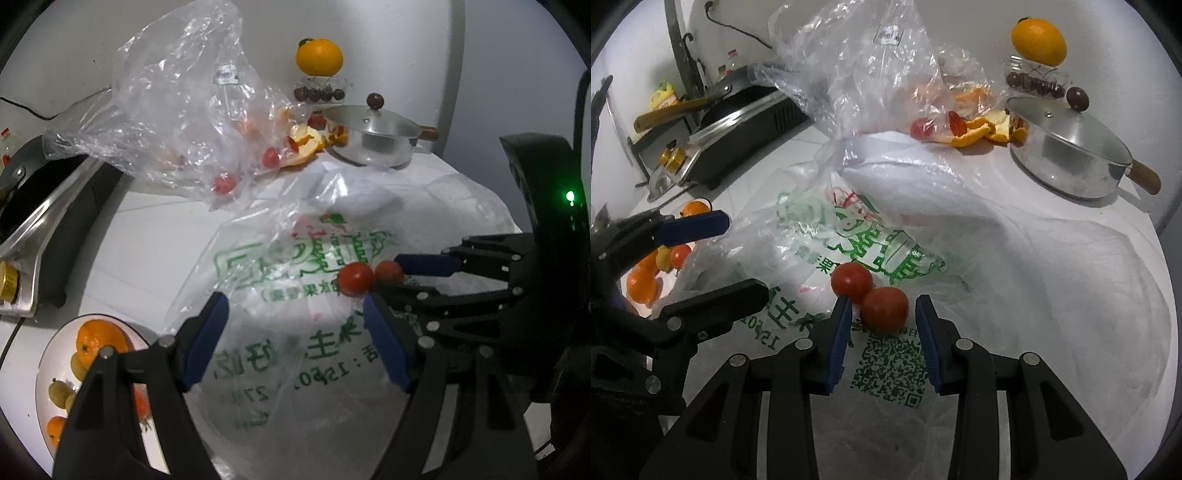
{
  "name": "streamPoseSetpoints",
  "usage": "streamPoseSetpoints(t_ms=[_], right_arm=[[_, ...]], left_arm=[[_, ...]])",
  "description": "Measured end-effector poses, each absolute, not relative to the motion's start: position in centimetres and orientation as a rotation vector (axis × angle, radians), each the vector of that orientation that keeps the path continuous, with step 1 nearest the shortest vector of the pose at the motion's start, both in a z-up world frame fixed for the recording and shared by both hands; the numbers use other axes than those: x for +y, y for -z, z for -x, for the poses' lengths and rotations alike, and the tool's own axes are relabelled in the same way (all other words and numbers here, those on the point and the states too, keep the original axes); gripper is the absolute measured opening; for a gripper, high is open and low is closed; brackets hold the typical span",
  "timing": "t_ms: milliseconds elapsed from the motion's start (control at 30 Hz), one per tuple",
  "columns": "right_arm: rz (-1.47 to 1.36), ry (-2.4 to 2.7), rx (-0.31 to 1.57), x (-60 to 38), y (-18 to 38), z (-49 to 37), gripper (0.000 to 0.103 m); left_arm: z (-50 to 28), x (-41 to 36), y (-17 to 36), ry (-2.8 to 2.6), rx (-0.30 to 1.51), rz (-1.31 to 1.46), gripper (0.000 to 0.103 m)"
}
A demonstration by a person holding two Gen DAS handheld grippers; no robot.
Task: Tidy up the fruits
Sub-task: 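Grasp a cherry tomato with the left tool while the right tool grasps the other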
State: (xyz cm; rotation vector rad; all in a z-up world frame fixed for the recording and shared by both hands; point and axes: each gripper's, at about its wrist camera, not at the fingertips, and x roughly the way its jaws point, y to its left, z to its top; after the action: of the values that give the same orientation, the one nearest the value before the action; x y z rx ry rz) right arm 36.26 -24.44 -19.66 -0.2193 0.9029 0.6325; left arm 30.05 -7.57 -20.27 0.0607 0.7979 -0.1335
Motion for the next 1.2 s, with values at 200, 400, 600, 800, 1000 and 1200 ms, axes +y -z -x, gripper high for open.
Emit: streamPoseSetpoints(t_ms=[200,400,600,800,1000,1200], right_arm=[[0.206,-0.652,0.884,-25.0,19.3,-36.1,0.031],[0.178,-0.628,0.838,-26.9,17.7,-35.5,0.029],[0.16,-0.619,0.823,-28.4,17.4,-35.2,0.029],[0.142,-0.606,0.829,-29.5,17.8,-35.4,0.029],[0.139,-0.596,0.847,-30.3,18.5,-35.3,0.029],[0.137,-0.595,0.85,-30.4,18.7,-35.4,0.029]], left_arm=[[-30.6,-8.3,20.6,0.148,0.809,-0.085,0.077],[-31.2,-9.4,20.8,0.175,0.825,-0.087,0.077],[-31.8,-10.9,20.9,0.193,0.82,-0.114,0.075],[-32.9,-12.2,21.8,0.202,0.843,-0.139,0.062],[-33.9,-12.5,22.5,0.212,0.862,-0.144,0.051],[-34.4,-12.9,23.0,0.23,0.865,-0.163,0.046]])
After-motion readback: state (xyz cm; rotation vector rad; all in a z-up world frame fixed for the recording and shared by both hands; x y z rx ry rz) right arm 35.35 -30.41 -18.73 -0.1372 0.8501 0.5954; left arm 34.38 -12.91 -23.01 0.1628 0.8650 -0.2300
